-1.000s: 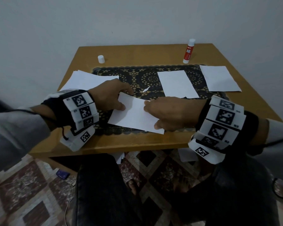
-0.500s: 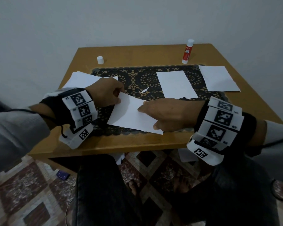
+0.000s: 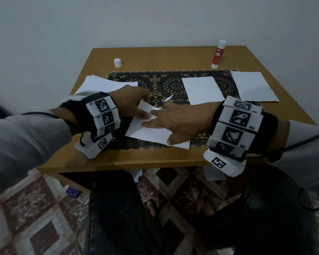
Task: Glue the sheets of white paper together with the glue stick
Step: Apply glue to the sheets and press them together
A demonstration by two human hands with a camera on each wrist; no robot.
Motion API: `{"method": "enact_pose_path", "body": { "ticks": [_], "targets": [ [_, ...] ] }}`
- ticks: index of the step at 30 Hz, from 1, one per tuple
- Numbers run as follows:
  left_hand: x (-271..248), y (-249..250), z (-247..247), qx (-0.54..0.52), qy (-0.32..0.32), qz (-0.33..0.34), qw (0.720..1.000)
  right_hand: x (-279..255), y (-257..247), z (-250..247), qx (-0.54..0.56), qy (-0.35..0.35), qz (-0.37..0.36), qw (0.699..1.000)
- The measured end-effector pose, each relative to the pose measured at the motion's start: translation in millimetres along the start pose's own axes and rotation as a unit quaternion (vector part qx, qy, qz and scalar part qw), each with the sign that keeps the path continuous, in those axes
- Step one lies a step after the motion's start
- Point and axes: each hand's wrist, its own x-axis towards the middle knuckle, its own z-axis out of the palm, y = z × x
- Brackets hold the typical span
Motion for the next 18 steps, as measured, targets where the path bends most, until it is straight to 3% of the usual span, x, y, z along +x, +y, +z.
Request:
{"method": "enact_pose_path", "body": {
  "ticks": [3,7,10,15,18],
  "targets": [
    [6,-1,0,-0.007,0.027,-0.004,1.0,-2,-3,7,-0.014,0.016,0.004,1.0],
    [6,-3,-2,0.001,-0.01,-0.001,1.0,-6,-2,14,0.028,0.024,-0.001,0.999],
    [6,-2,-3,-0.013,0.023,-0.012,1.0,-7,-1,14,0.04,0.015,0.005,0.999],
    [-6,-5,-8,-0.013,-0.105,0.001,0.994,-6,0,17,0.054,0.03,0.003,0.998],
    [-11,-8,-3,-0.047,-0.061,-0.006,0.997,-11,-1,18,0.088,0.054,0.017,0.995]
  ]
}}
